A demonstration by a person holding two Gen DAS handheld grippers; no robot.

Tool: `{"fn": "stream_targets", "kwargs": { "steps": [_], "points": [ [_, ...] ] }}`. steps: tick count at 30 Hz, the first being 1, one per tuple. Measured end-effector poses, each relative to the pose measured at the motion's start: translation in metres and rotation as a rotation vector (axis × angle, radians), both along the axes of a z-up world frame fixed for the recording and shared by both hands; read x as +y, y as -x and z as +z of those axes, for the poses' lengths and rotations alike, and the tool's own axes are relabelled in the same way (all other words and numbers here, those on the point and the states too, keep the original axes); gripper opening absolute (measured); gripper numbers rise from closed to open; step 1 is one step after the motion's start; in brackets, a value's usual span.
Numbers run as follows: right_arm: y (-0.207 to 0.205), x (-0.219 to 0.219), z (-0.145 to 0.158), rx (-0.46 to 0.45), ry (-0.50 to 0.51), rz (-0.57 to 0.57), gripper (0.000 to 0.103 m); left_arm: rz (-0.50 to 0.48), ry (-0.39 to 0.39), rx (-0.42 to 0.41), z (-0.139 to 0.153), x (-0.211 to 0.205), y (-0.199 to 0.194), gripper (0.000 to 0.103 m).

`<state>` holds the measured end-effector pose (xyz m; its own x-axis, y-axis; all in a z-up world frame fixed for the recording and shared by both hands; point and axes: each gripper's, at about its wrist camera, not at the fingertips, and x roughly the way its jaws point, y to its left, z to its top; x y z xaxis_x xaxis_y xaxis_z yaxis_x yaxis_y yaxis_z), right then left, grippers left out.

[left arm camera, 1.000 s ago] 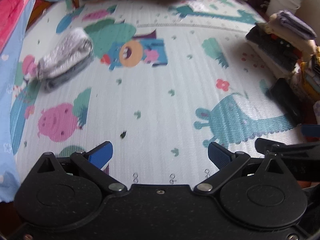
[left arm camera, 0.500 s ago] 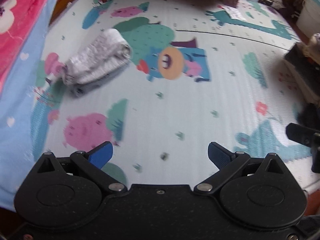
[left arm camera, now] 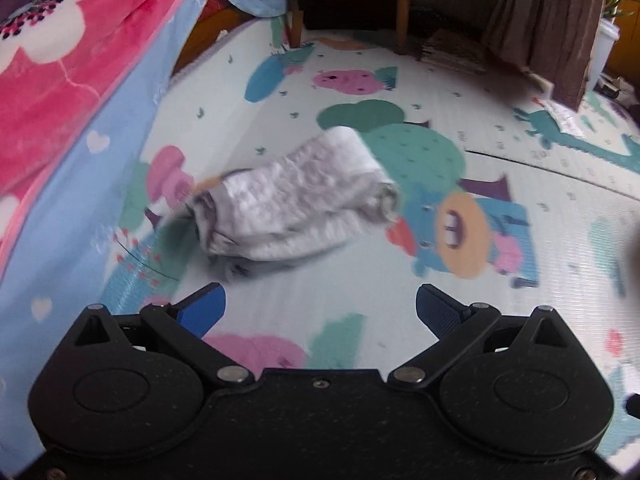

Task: Fold clothes
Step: 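Move the left tool to the white quilted garment and close on it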

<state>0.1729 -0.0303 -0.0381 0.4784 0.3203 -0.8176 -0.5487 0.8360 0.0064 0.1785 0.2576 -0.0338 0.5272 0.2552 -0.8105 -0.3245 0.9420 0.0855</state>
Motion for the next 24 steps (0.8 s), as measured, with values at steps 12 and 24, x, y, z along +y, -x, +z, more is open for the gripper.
{"fn": "stream_targets", "kwargs": {
  "steps": [12, 24],
  "points": [
    [-0.064, 0.003, -0.056, 0.126, -0.115, -0.016, 0.103, 0.109, 0.088, 0.008, -0.021, 0.083, -0.049, 0.102],
    [-0.108, -0.025, -0.104, 0.249, -0.232, -0.046, 0.087, 0.272, 0.195, -0.055, -0.075, 0.121, -0.096, 0.087]
  ]
}}
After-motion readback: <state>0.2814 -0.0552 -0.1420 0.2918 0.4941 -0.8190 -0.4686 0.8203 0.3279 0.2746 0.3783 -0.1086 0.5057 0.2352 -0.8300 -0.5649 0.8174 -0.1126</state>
